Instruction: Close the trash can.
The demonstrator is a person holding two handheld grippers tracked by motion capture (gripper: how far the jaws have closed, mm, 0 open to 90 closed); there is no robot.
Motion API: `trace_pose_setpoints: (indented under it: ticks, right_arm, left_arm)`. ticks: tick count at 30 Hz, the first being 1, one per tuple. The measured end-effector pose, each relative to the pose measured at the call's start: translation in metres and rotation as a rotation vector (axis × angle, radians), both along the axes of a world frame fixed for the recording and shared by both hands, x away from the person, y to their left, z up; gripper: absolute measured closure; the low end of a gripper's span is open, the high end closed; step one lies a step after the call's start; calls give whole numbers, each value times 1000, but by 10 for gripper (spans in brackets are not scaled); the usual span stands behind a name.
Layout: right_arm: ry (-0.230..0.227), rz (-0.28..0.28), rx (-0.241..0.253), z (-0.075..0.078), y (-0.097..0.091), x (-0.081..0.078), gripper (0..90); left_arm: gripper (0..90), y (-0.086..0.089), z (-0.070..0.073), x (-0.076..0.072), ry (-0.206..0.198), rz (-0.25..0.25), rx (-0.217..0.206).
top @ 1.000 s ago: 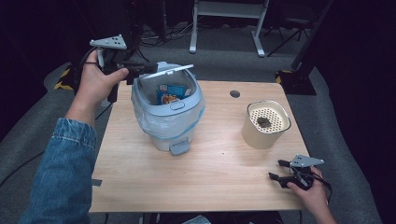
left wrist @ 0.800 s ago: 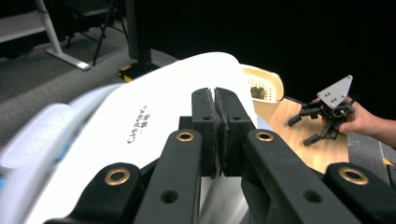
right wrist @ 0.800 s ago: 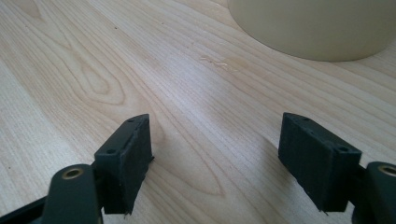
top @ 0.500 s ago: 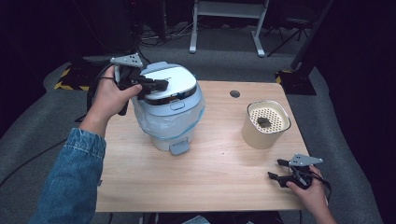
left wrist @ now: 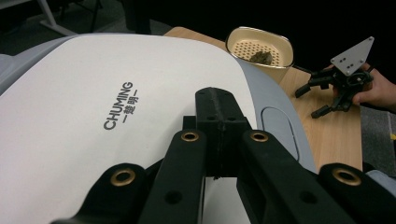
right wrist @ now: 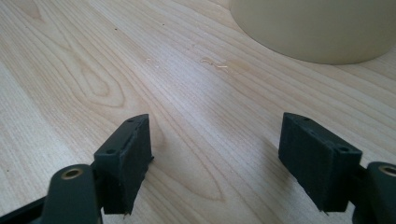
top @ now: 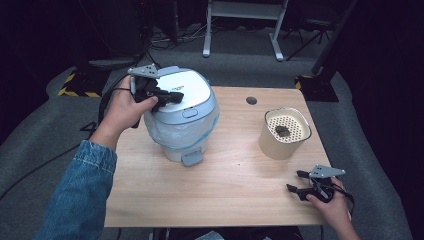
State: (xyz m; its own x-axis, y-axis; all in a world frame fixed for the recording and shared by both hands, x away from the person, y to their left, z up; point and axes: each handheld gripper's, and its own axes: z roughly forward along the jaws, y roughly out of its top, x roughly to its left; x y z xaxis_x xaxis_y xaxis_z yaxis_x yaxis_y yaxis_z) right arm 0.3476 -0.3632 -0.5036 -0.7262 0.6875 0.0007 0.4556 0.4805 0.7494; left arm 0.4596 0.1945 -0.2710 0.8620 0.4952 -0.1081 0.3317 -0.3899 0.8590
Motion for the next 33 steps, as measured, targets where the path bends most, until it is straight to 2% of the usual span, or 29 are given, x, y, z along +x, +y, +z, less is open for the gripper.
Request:
trace_pose_setpoints:
  ticks: [7, 8, 9, 10, 13, 15, 16, 17, 18, 19, 20, 22, 26, 30, 33]
  right_arm:
    - [-1, 0, -1, 0, 0, 0, 255]
    - [-1, 0, -1, 0, 0, 0, 256]
    - [-1, 0, -1, 0, 0, 0, 255]
    - [-1, 1, -2, 0, 0, 0, 254]
    - [-1, 1, -2, 0, 0, 0, 254]
    - [0, 1, -2, 0, 0, 0, 254]
    - [0, 1, -1, 0, 0, 0, 254]
    - [0, 1, 0, 0, 0, 0, 254]
    - [-1, 2, -1, 0, 0, 0, 254]
    - [-1, 2, -1, 0, 0, 0, 254]
    - [-1, 2, -1, 0, 0, 0, 254]
    - [-1, 2, -1, 0, 0, 0, 255]
    - [0, 2, 0, 0, 0, 0, 255]
    - [0, 9, -2, 0, 0, 1, 255]
    - [0, 10, -2, 0, 0, 1, 254]
  left_arm:
    - [900, -1, -1, 0, -5, 5, 8]
    - [900, -1, -1, 0, 3, 5, 47]
    - [900, -3, -3, -1, -23, 12, 33]
    - [900, -4, -2, -2, -39, 13, 51]
    - [900, -6, -1, -3, -53, 26, 57]
    - [900, -7, -1, -3, -87, 24, 70]
    - [898, -7, -1, -4, -102, 46, 76]
    - [774, -8, -3, -4, -119, 77, 71]
    - [607, -7, -4, -5, -131, 86, 70]
    - [570, -6, -4, -7, -123, 81, 57]
    - [564, -3, -4, -9, -111, 75, 41]
    - [513, 1, -2, -16, -113, 64, -4]
    - [443, 9, 6, -36, -133, 50, -43]
    - [442, 15, 12, -58, -146, 39, -69]
    - [418, 17, 15, -73, -152, 47, -61]
